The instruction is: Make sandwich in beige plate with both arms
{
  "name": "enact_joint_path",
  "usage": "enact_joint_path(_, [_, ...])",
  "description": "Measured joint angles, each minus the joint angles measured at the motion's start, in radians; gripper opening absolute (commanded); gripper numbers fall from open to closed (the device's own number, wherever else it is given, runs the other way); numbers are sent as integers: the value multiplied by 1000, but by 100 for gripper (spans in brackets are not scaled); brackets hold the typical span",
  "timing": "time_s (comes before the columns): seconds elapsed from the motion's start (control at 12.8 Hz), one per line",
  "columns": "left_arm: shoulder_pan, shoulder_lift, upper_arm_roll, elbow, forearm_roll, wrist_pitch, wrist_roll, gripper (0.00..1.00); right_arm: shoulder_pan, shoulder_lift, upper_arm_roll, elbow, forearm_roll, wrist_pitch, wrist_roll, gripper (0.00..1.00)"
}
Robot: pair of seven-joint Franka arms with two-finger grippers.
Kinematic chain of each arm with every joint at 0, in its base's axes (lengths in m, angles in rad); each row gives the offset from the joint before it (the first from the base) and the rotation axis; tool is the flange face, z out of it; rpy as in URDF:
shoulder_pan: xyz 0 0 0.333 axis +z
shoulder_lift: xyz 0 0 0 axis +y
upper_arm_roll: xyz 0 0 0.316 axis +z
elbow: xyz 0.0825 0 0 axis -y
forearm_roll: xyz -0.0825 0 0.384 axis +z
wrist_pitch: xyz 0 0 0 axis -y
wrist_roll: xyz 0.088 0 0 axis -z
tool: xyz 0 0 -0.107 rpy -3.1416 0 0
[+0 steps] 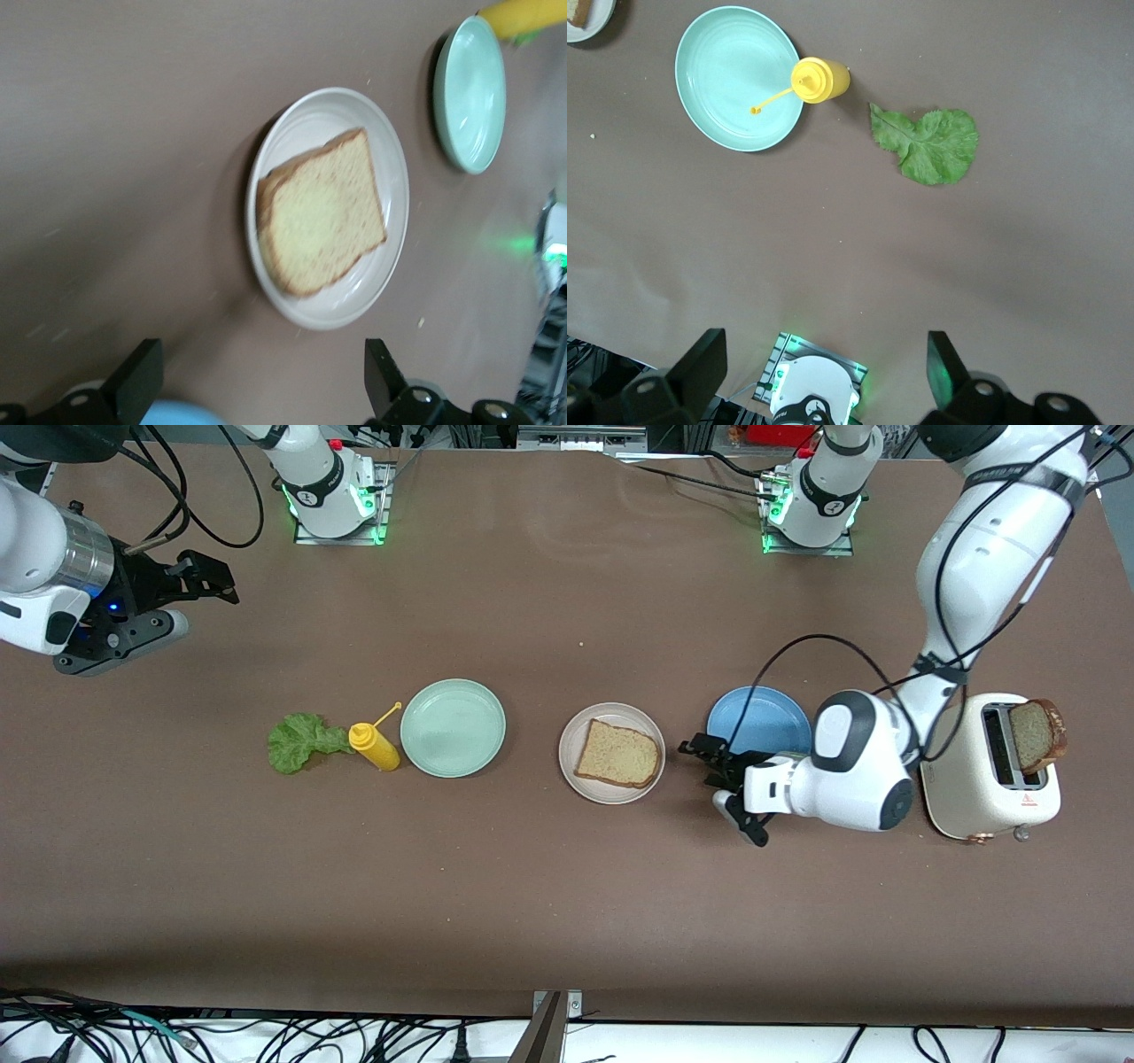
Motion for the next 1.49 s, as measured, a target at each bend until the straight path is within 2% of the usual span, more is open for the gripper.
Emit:
enact_joint_path(0.16, [37,-72,0,5,78,-76,-33,100,1,-1,1,1,-14,1,0,100])
enact_joint_path(0.63, [64,-344,-3,20,277,-271,-334,100,1,-2,2,19,-73,14,0,100])
enact_joint_path(0.94, [151,-533,-1,22,281,-371,-386,100,-11,-2,-21,20,-74,-9,0,100])
enact_joint_path(1.1, [176,-628,1,22,281,-425,-390,100,-12,-3,-53,20,-74,-26,0,100])
enact_joint_path(1.25, [177,-672,7,13,281,-445,-402,100,-13,-3,-81,20,-74,-41,-3,100])
enact_joint_path(1.33, [170,-680,24,6,281,-445,-403,100,-13,-2,-91,20,-74,-44,-5,100])
enact_joint_path(1.41, [137,-684,71,0,281,-445,-403,100,-14,-2,-96,20,-74,-45,-6,100])
enact_joint_path(1.49, [65,-685,156,-2,281,-445,-403,100,-14,-1,-97,20,-74,-46,-6,100])
